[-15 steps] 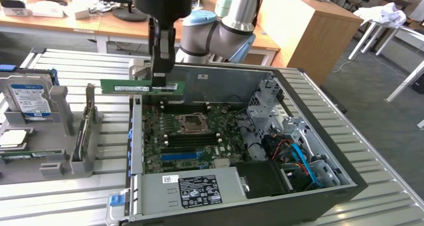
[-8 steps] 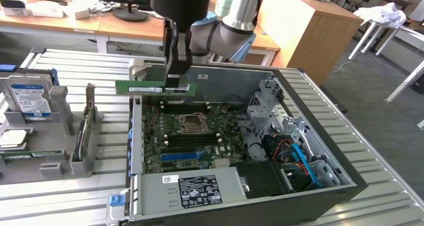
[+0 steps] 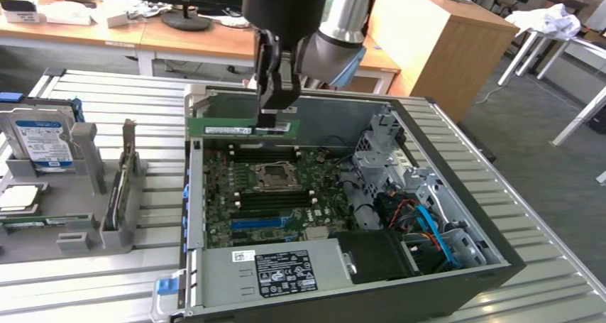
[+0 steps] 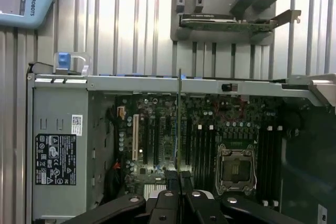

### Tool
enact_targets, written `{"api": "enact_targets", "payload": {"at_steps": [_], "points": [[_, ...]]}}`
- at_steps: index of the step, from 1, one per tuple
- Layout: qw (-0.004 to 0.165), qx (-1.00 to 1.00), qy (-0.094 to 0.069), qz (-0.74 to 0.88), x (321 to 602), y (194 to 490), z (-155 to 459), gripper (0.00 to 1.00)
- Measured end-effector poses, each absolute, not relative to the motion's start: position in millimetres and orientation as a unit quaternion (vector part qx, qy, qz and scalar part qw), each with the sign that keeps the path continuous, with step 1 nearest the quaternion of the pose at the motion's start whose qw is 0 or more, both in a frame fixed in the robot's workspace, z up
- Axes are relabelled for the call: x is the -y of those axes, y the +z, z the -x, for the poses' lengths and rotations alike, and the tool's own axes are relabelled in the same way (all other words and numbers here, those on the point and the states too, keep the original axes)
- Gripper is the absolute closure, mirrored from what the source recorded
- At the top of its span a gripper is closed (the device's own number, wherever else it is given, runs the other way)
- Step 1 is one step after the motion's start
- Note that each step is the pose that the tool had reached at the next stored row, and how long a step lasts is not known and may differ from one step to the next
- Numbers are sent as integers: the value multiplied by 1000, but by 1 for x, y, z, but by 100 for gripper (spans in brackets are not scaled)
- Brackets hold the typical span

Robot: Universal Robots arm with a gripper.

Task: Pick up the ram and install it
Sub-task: 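Pick up the ram and move it above insertion slot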

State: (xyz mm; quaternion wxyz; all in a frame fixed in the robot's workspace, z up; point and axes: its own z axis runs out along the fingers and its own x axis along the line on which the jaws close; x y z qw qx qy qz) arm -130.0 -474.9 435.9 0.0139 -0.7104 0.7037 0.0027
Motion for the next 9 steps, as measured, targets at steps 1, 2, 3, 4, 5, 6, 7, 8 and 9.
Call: {"api": "enact_targets", "payload": {"at_steps": [1, 2, 3, 4, 5, 6, 7, 8, 9], "points": [[14, -704, 3, 710, 475, 436, 127, 88], [14, -704, 3, 710, 476, 436, 124, 88], [14, -704, 3, 710, 476, 436, 121, 88], [14, -704, 3, 710, 477, 436, 118, 88], [14, -704, 3, 710, 477, 436, 115, 88], [14, -704, 3, 710, 478, 436, 112, 88], [14, -704, 3, 710, 478, 436, 110, 88], [14, -704, 3, 710, 479, 436, 107, 88], [14, -704, 3, 710, 480, 436, 104, 88]]}}
